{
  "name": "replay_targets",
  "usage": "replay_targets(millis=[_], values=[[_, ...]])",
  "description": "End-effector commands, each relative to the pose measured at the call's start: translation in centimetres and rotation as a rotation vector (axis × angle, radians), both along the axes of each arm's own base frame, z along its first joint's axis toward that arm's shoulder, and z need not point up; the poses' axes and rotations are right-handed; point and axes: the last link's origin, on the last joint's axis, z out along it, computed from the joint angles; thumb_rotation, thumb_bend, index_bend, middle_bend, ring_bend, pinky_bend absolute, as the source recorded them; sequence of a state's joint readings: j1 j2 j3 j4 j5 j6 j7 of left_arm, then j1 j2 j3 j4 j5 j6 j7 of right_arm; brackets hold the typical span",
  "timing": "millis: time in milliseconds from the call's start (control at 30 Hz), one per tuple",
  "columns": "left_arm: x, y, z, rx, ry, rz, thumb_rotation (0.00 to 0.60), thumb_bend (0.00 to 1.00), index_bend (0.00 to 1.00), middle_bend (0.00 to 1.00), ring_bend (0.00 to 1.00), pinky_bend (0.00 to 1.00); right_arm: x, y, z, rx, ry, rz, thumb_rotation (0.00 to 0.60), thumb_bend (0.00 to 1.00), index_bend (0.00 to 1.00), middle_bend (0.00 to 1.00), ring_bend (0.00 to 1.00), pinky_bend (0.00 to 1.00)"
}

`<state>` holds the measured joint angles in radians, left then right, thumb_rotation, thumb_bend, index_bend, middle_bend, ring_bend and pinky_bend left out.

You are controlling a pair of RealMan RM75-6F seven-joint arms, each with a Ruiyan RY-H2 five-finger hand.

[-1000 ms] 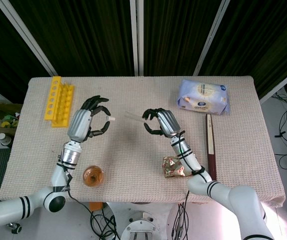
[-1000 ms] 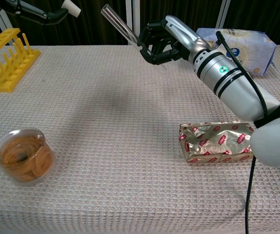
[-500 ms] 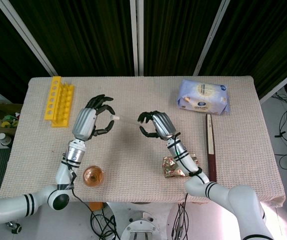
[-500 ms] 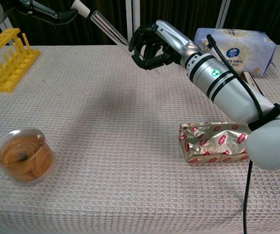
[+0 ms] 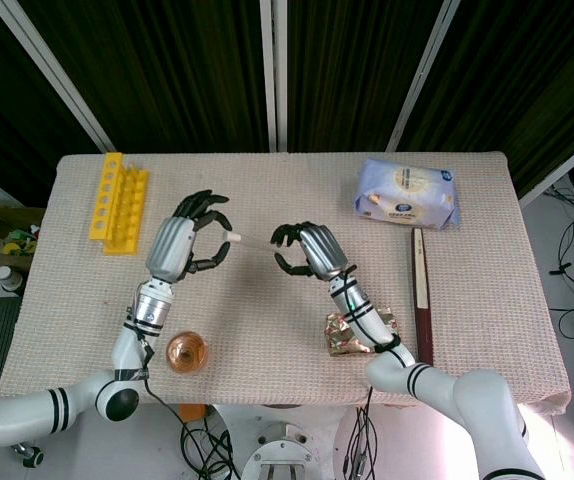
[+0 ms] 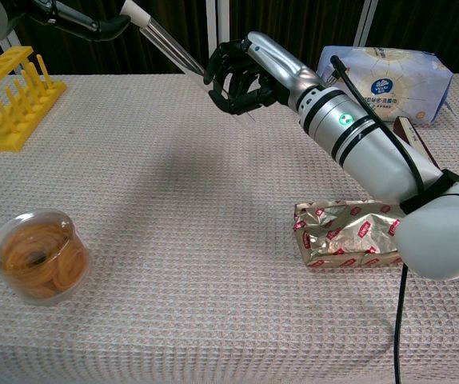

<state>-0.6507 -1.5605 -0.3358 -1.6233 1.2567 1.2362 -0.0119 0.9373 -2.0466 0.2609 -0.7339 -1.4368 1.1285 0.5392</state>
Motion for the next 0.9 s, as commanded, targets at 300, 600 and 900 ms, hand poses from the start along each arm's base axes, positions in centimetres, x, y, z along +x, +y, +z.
replay_targets(millis=[300,600,900], values=[[-0.16,0.08,0.06,0.022,0.042,-0.006,0.600,0.42,0.59,0.22,0.11,0.13,0.21,-0.05,0.04,-0.004,0.008,0.000,0.600,0.54,0.79,0.69,0.50,0.48],[-0.51,0.14,0.22,0.064,0.158,-0.022,0.600,0.42,0.59,0.22,0.11,0.13,0.26,-0.09,0.24,-0.007,0.016,-0.006,0.600,0.55,0.79,0.69,0.50,0.48],[-0.22,0.08,-0.09,0.065,0.187,-0.028,0.600,0.42,0.59,0.22,0.11,0.13,0.70,0.00,0.10,-0.002,0.012,-0.013,0.600,0.55,0.79,0.69,0.50,0.48]])
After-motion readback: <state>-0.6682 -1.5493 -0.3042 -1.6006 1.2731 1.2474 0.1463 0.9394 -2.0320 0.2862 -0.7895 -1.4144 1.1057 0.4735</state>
